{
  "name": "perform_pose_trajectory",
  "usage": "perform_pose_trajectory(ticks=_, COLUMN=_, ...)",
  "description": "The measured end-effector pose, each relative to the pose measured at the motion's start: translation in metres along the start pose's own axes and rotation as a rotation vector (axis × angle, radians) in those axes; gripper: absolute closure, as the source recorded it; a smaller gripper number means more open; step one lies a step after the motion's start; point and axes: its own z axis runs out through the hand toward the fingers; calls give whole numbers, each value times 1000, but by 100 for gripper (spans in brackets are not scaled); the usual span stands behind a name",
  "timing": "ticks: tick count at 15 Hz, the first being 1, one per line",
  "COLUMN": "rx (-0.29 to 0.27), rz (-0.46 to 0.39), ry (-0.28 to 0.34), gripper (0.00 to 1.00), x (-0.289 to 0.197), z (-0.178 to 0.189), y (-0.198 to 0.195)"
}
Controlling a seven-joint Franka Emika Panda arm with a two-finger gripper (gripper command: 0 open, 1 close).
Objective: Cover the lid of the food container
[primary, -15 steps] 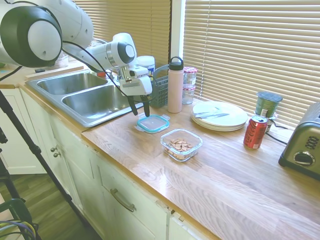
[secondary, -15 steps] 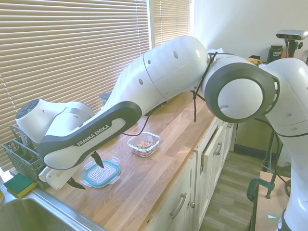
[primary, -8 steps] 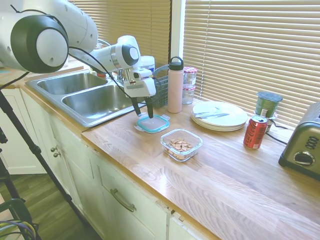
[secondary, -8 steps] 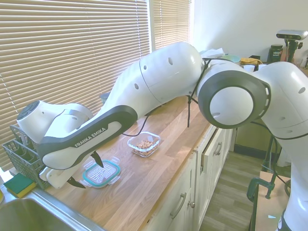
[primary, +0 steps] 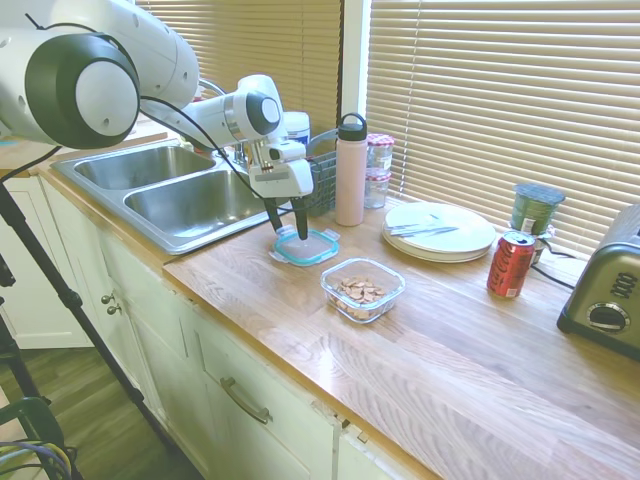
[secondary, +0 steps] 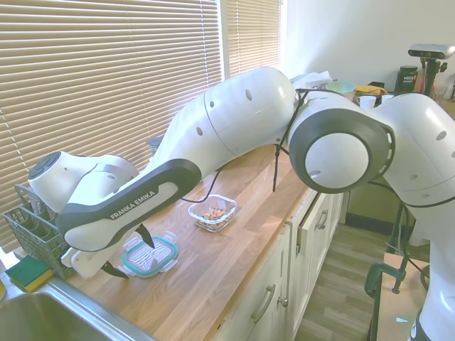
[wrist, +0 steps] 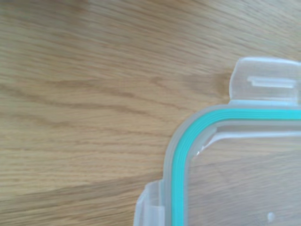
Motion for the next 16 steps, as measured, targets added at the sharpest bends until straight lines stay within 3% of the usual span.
perform_pose_trajectory(ticks=3, rx=3, rz=7, ry=2, gripper=0, x=6, z=1, y=-2)
perform_pose_trajectory(ticks=4, rx=4, rz=8, ry=2, gripper=100, x=6, z=1, y=-3)
perform_pose_trajectory(ticks=16, rx=-1, rz=-11, ry=1, gripper=100, x=0, z=4, y=-6)
